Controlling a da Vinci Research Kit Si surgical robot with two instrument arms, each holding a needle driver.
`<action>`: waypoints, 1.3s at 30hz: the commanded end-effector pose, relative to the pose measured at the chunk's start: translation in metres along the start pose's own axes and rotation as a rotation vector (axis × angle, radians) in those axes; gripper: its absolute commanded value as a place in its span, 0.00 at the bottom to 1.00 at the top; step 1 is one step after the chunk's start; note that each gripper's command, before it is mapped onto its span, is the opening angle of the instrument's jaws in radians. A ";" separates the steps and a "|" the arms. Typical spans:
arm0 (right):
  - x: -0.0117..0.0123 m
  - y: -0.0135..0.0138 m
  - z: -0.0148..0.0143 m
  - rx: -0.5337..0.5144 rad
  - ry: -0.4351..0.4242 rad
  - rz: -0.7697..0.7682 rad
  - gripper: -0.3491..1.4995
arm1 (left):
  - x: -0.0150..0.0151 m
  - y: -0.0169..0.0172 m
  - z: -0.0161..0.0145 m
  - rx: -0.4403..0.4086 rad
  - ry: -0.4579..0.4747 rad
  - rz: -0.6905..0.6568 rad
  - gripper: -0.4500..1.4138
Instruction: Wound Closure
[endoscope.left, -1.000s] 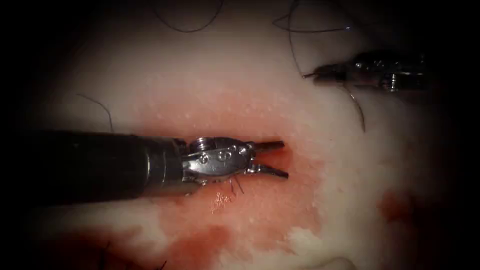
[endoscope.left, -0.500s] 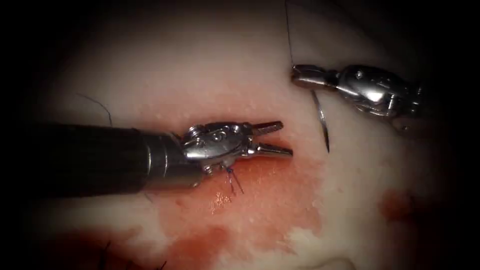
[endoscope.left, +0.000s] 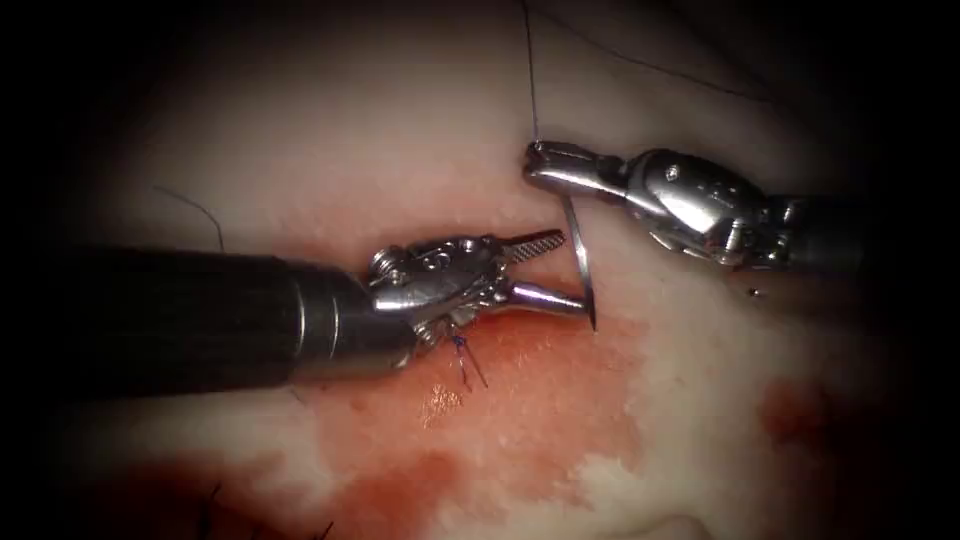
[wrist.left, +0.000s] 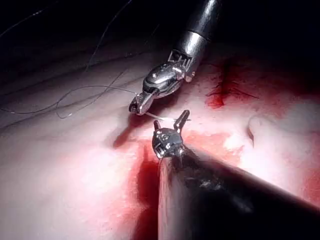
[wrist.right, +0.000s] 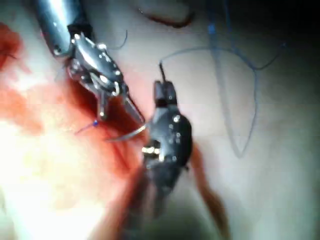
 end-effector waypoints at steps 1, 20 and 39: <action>-0.0001 0.0000 0.0009 0.003 0.008 -0.001 0.00 | -0.0003 -0.0004 0.0006 0.000 -0.001 0.001 0.71; 0.0018 -0.0022 0.0023 0.012 0.099 0.017 0.00 | -0.0004 -0.0005 0.0004 -0.015 -0.007 -0.003 0.71; 0.0020 -0.0032 0.0015 0.040 0.135 0.024 0.00 | 0.0007 0.0001 -0.0018 -0.161 -0.049 -0.036 0.00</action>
